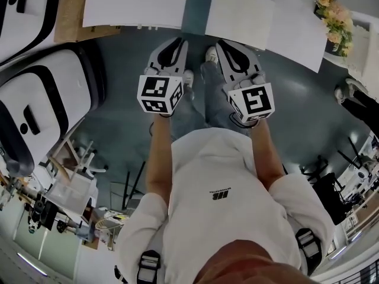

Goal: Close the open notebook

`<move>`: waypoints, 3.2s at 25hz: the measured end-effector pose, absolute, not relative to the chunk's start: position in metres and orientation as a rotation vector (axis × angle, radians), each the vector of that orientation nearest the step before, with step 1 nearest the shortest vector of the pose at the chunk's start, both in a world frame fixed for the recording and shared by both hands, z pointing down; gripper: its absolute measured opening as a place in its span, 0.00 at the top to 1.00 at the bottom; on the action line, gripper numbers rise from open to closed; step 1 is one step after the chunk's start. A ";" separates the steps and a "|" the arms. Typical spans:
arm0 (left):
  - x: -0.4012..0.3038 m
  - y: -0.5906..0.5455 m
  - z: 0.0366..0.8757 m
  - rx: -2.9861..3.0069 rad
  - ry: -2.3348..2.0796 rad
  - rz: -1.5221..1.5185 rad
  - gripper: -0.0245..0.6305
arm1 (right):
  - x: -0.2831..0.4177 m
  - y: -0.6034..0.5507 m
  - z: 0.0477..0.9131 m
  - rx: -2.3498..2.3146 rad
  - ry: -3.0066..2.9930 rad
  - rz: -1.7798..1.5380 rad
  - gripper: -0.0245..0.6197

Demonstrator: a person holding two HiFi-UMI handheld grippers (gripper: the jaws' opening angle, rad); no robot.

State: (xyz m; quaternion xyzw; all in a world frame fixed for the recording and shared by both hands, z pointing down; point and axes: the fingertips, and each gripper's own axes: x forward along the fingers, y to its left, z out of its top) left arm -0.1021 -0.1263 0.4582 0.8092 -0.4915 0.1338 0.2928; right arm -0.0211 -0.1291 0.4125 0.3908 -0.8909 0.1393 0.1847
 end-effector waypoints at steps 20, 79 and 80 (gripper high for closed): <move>-0.113 -0.143 0.539 2.039 -1.294 0.346 0.96 | -0.037 -0.138 0.487 1.028 -2.480 0.492 0.96; -0.088 -0.142 0.510 2.078 -1.164 0.325 0.96 | -0.045 -0.139 0.469 1.085 -2.488 0.497 0.97; -0.086 -0.142 0.507 2.087 -1.162 0.327 0.96 | -0.042 -0.140 0.468 1.095 -2.485 0.495 0.97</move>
